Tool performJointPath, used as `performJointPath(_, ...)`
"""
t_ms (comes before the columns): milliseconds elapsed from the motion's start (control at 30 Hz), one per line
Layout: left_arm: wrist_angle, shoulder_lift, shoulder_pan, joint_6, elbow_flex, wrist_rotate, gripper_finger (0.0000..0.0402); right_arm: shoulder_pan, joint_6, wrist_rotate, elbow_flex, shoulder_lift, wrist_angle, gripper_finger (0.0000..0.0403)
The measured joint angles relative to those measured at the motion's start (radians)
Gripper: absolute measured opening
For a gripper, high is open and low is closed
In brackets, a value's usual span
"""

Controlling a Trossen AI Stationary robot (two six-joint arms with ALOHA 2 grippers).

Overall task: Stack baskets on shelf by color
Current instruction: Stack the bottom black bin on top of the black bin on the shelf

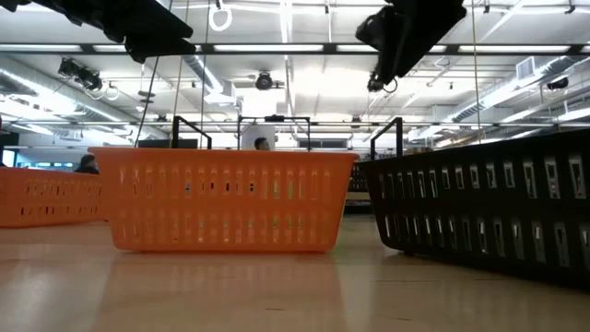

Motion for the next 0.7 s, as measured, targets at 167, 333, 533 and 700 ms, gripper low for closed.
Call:
performJointPath(167, -0.001, 0.000, 0.000, -0.003, 0.000, 0.000, 0.0231, 0.042, -0.007, -0.011, -0.003, 0.113, -0.009, 0.0169)
performJointPath(333, -0.002, 0.000, 0.000, -0.003, 0.000, 0.000, 0.0231, 0.047, -0.008, -0.068, -0.003, 0.198, -0.007, 0.0169)
performJointPath(533, -0.004, 0.000, 0.000, -0.003, 0.000, 0.000, 0.0231, 0.052, -0.002, -0.121, -0.003, 0.230, 0.013, 0.0167)
performJointPath(700, -0.008, 0.000, 0.000, -0.006, 0.000, 0.000, 0.0231, 0.081, 0.013, -0.126, -0.003, 0.235, 0.068, 0.0167)
